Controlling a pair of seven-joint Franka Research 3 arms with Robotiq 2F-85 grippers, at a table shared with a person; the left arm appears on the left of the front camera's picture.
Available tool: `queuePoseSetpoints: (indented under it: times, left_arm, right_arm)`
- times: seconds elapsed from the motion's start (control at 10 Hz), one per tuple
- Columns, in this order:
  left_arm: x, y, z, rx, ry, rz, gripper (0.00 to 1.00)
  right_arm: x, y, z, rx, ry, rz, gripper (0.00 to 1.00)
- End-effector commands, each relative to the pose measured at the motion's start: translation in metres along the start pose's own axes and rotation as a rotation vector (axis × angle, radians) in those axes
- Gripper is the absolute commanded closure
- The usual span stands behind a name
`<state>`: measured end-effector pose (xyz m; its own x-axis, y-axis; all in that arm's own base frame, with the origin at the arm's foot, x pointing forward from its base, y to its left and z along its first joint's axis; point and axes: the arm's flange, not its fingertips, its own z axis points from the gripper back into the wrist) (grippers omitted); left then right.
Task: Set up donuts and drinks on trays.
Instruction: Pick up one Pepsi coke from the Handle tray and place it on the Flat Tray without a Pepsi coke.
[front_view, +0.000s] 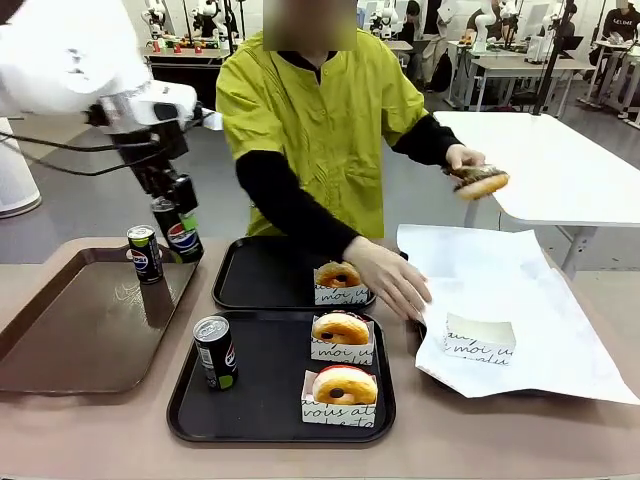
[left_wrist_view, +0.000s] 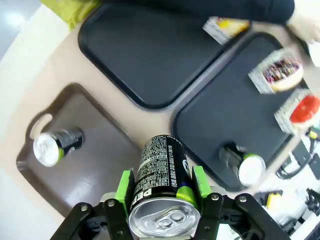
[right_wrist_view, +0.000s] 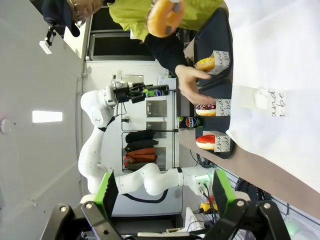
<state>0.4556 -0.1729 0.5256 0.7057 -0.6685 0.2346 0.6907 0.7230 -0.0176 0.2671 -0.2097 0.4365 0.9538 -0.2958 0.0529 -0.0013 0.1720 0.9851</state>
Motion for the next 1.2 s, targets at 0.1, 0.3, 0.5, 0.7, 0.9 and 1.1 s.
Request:
queuePoseSetpoints:
  times: [0.1,0.3,0.5,0.7,0.9,1.1]
  left_arm:
    - [-0.134,-0.025,0.049,-0.111,-0.168,-0.084,0.42]
    - [-0.13,-0.017,0.044,-0.102,-0.168,-0.073,0.42]
    - [-0.147,-0.023,0.047,-0.101,-0.161,-0.066,0.42]
    - [-0.147,-0.023,0.047,-0.101,-0.161,-0.066,0.42]
    - [-0.147,-0.023,0.047,-0.101,-0.161,-0.066,0.42]
    - [-0.147,-0.023,0.047,-0.101,-0.161,-0.066,0.42]
  right_arm:
    - [0.0,0.0,-0.001,0.021,-0.01,0.011,0.0]
    - [0.0,0.0,-0.001,0.021,-0.01,0.011,0.0]
    - [0.0,0.0,-0.001,0.021,-0.01,0.011,0.0]
    - [0.0,0.0,-0.001,0.021,-0.01,0.011,0.0]
    - [0.0,0.0,-0.001,0.021,-0.01,0.011,0.0]
    - [0.0,0.0,-0.001,0.021,-0.01,0.011,0.0]
